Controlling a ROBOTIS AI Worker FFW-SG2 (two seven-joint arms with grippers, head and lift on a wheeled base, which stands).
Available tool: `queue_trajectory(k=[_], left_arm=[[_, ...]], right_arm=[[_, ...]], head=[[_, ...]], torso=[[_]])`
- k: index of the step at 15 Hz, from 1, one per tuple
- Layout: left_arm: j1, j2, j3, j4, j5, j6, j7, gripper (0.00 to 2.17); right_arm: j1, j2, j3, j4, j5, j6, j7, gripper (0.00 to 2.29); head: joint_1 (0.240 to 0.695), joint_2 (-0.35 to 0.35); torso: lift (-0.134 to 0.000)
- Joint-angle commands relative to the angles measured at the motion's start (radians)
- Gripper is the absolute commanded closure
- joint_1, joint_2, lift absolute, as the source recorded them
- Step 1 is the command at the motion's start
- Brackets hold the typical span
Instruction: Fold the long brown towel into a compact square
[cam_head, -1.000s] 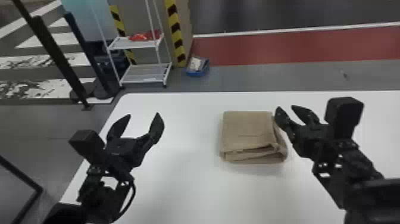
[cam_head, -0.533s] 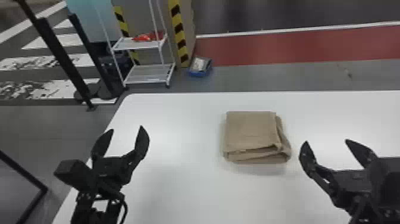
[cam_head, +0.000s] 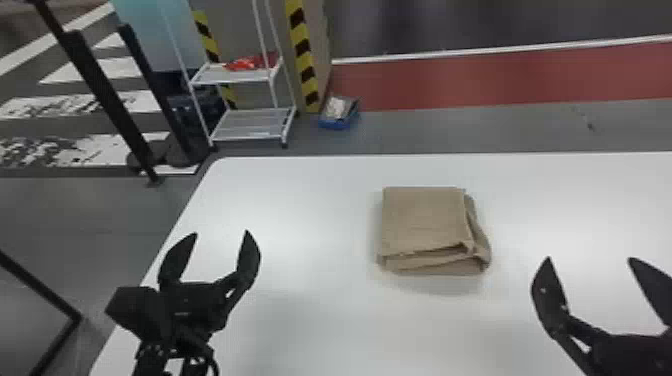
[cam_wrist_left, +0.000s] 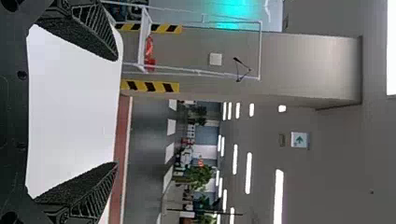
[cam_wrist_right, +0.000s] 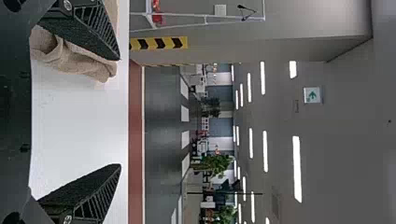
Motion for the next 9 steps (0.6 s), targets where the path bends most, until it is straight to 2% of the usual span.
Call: queue_trajectory(k=[1,9], left_arm=[[0.017,0.001,0.029,-0.071,-0.029,0.168,-0.007,0.08],[0.056,0.013,0.054,-0.096,0.004,0.131,0.024,0.08]], right_arm=[[0.016,0.001,0.002,-0.004,-0.007,-0.028,0.0,0.07],[0.019,0.001,0.002,-0.001,-0.011,-0.021,-0.004,0.08]], head=[[0.695,0.203],[0.695,0.222]], torso=[[-0.123],[-0.123]])
